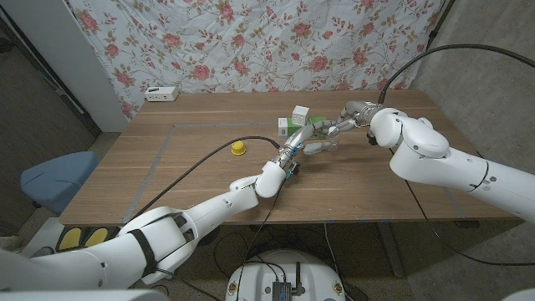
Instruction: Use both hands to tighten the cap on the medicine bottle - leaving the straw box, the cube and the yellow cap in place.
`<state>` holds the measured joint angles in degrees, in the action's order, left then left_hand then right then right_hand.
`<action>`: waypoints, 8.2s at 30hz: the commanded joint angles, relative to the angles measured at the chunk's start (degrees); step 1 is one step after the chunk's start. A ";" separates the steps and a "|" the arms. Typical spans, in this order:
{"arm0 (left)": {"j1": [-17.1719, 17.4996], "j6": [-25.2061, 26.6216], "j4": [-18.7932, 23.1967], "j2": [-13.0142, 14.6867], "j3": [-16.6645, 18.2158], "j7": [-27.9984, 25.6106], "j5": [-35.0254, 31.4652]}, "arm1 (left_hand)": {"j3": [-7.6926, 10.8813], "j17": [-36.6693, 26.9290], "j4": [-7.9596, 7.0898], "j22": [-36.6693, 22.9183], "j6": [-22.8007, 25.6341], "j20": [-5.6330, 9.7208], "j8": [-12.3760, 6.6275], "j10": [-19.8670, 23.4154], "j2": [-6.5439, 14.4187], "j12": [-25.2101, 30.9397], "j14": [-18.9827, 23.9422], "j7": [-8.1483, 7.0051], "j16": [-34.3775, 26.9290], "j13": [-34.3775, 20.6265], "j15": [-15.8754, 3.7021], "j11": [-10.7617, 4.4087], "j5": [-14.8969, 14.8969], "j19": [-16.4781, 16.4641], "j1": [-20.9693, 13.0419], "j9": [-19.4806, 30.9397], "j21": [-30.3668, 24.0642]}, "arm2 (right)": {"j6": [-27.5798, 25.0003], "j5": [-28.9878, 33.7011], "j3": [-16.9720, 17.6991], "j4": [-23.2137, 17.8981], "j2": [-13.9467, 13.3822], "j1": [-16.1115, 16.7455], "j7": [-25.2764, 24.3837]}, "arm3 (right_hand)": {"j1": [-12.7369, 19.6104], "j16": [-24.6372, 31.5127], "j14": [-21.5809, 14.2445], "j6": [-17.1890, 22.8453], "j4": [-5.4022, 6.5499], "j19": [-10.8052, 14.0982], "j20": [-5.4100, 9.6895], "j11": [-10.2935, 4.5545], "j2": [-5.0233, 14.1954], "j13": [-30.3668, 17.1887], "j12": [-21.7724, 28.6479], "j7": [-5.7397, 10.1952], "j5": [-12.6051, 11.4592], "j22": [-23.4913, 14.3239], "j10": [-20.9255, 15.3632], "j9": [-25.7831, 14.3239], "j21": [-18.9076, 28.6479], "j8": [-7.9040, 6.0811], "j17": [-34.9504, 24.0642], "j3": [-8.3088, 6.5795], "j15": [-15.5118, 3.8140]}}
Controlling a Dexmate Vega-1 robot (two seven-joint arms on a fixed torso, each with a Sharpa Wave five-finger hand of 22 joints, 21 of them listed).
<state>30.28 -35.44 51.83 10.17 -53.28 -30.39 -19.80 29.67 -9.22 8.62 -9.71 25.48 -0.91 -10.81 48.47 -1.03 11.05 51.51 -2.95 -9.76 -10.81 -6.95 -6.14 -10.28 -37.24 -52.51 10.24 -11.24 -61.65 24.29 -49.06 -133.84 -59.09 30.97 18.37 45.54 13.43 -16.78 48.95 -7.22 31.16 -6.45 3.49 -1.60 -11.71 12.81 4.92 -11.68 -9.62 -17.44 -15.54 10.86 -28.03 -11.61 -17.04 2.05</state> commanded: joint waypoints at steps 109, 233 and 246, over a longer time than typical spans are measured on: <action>-0.86 -0.74 -2.53 -0.63 -0.28 -0.10 0.69 | 0.61 -0.06 -0.17 -0.18 0.27 -0.06 -0.02 2.86 0.58 0.37 0.68 -0.23 -0.18 -0.25 -5.04 -1.97 -0.35 0.21 -0.34 0.22 0.14 | -2.12 -2.69 -4.59 -1.00 -2.04 -6.50 4.53 | -9.77 -2.76 5.84 -19.70 -1.51 -5.42 -3.25 1.30 0.03 -0.31 -2.44 -3.66 0.43 -0.09 9.34 -0.64 -0.64 8.90 0.31 3.88 2.89; 1.34 1.38 2.15 1.14 0.72 1.39 0.45 | 0.89 -0.09 -0.25 -0.17 0.43 -0.32 -0.07 2.83 0.77 0.26 1.42 -0.47 -0.32 -0.23 -4.88 -2.04 -0.35 0.27 0.14 0.21 0.07 | -7.00 7.04 -10.06 0.66 2.90 -4.65 -2.32 | -1.69 0.92 -2.21 6.67 -0.07 1.85 -0.20 -2.68 0.60 -0.10 0.97 1.54 0.64 -0.25 -3.00 0.81 0.74 -0.29 -0.18 1.10 -2.76; 1.66 1.84 2.74 1.38 0.93 1.43 0.45 | 0.93 -0.10 -0.19 -0.18 0.50 -0.32 -0.08 3.02 0.76 0.32 1.51 -0.56 -0.30 -0.24 -4.91 -2.11 -0.34 0.22 0.09 0.21 0.06 | -8.37 9.20 -11.62 1.59 4.12 -4.99 -2.66 | -2.92 1.61 -4.51 12.65 -0.08 2.84 0.84 -3.71 0.54 -0.07 1.48 0.85 0.62 -0.33 -6.72 1.30 0.81 -2.57 -0.29 1.76 -3.36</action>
<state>31.62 -34.01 54.04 11.27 -52.55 -29.04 -19.34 30.25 -9.19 8.54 -9.71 25.78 -1.22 -10.81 48.57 -0.72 11.05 52.53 -3.26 -9.77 -10.81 -7.36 -6.04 -10.28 -36.92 -52.36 10.24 -11.24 -68.82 31.66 -59.43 -132.92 -55.90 26.21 16.10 42.86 14.64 -20.49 55.11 -7.30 33.40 -5.86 0.00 -0.97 -11.74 13.99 0.43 -11.02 -9.76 -23.17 -14.26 11.08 -29.96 -11.60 -15.43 -1.21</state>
